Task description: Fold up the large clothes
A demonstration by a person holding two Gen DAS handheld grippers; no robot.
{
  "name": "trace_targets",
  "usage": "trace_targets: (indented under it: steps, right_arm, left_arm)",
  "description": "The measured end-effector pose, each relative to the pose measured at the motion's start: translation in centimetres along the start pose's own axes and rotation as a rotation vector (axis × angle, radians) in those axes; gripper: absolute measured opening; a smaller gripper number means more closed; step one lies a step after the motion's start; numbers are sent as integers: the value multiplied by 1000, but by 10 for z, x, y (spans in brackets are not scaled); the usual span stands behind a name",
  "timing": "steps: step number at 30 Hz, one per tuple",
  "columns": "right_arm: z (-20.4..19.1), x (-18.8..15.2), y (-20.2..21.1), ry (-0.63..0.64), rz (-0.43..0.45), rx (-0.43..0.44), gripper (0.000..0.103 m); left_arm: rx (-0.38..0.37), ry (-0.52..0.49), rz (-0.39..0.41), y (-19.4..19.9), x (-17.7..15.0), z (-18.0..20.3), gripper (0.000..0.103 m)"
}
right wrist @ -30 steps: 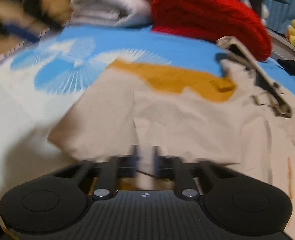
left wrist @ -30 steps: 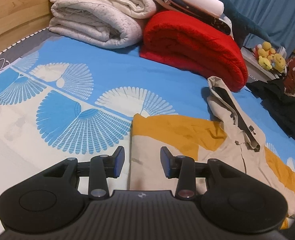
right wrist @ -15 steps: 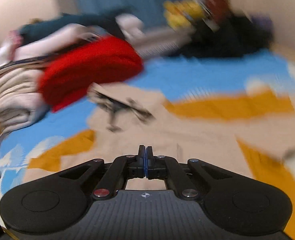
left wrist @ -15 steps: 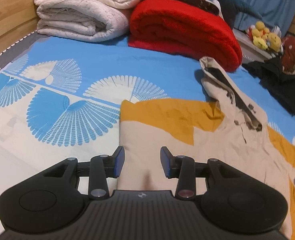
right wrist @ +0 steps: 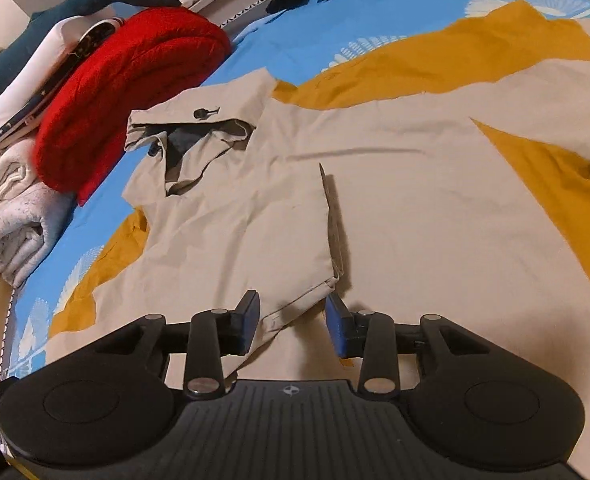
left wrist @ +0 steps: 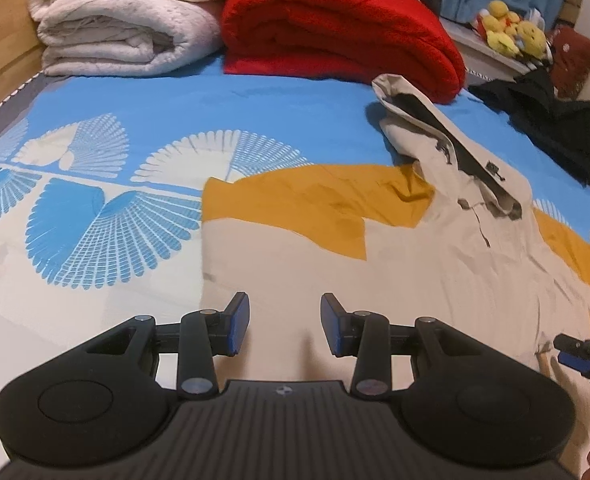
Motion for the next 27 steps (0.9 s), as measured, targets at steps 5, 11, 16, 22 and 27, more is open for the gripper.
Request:
trace_targets:
  steps: [5, 11, 16, 22, 27]
  right_arm:
    - [3, 3, -10, -7, -6, -7, 39]
    - [6, 5, -23, -19, -18, -3, 30]
    - [-2, 29, 16, -15, 200, 79, 3]
    - [23, 62, 61, 3, 418, -121, 3]
    - [79, 56, 29, -143, 253, -276, 3]
  left_arm:
    - [10, 2, -9, -7, 0, 2, 44]
    - [27, 2, -13, -14, 1, -1, 44]
    - [36, 29, -5, -16, 6, -8, 44]
    - [42, 17, -11, -22, 5, -10, 44]
    - [27, 19, -56, -38, -6, -7, 44]
Point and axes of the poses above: each gripper's, at about its wrist camera, not at the fingertips, and y roughly against the way its jaws point, z to its right, x to its top, the point moved 3 cm from there along -y, roughly the way its jaws point, and after that the axes turned 7 degrees about y, right-handed, at the moved point
